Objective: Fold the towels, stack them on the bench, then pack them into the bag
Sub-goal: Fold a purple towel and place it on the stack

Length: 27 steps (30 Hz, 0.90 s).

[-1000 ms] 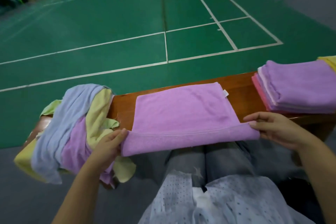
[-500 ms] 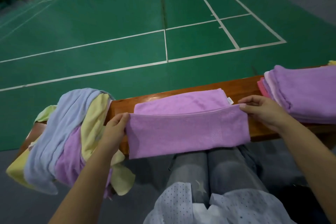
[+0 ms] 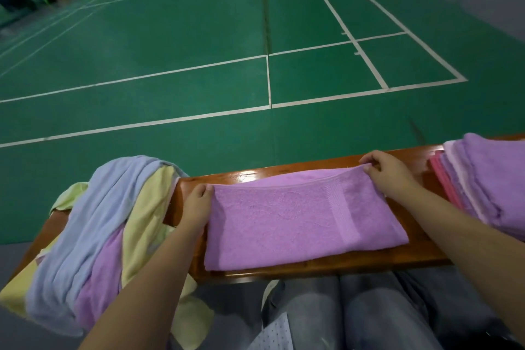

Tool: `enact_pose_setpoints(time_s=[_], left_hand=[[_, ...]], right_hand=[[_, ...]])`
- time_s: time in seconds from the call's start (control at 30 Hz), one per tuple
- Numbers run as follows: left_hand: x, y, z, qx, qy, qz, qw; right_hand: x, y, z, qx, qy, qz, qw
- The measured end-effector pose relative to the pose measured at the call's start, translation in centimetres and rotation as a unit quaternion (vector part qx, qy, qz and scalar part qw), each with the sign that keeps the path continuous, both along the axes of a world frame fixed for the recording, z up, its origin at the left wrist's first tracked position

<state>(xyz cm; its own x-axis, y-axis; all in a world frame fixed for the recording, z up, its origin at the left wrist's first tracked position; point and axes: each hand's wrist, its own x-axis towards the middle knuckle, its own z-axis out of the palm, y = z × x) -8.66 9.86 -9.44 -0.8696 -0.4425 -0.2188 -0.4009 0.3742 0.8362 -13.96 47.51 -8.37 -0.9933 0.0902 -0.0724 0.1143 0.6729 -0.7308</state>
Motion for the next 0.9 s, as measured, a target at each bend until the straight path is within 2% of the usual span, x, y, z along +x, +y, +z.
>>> enact_pose_setpoints(time_s=[0.1,0.4,0.5,0.6,0.67,0.77,0.83,0.9], left_hand=[[-1.0,-0.2,-0.3,-0.026,0.007,0.006,1.0],[-2.7,-0.1,-0.1,-0.078,-0.023,0.005,0.997],[-2.9,-0.2,0.0,-0.129,-0.048,0.0,0.991],[-3.3,-0.7,0.5,-0.203,-0.106,-0.041,0.973],[-3.6,-0.9,1.4,-0.227,-0.168,-0.054,0.958],[-4.0,-0.8,2.5,-0.22,-0.257,-0.068,0.939],[-4.3,-0.8,2.6,-0.195,-0.284,-0.078,0.936],[-4.4,-0.6,2.6,-0.177,-0.305,-0.085,0.932]], right_hand=[[-0.7,-0.3,-0.6,0.056,0.031,0.011,0.998],[-2.4,-1.2,-2.1,0.126,0.043,-0.002,0.991],[-2.6,-1.9,-2.0,0.173,0.013,-0.009,0.985],[-1.7,-4.4,-0.4,0.24,0.039,-0.022,0.97],[0.4,-7.7,0.9,0.237,0.081,0.031,0.968],[5.6,-14.0,2.0,0.141,0.122,0.193,0.963],[9.2,-18.3,2.4,0.114,0.096,0.309,0.939],[11.7,-21.7,2.0,0.147,0.058,0.381,0.911]])
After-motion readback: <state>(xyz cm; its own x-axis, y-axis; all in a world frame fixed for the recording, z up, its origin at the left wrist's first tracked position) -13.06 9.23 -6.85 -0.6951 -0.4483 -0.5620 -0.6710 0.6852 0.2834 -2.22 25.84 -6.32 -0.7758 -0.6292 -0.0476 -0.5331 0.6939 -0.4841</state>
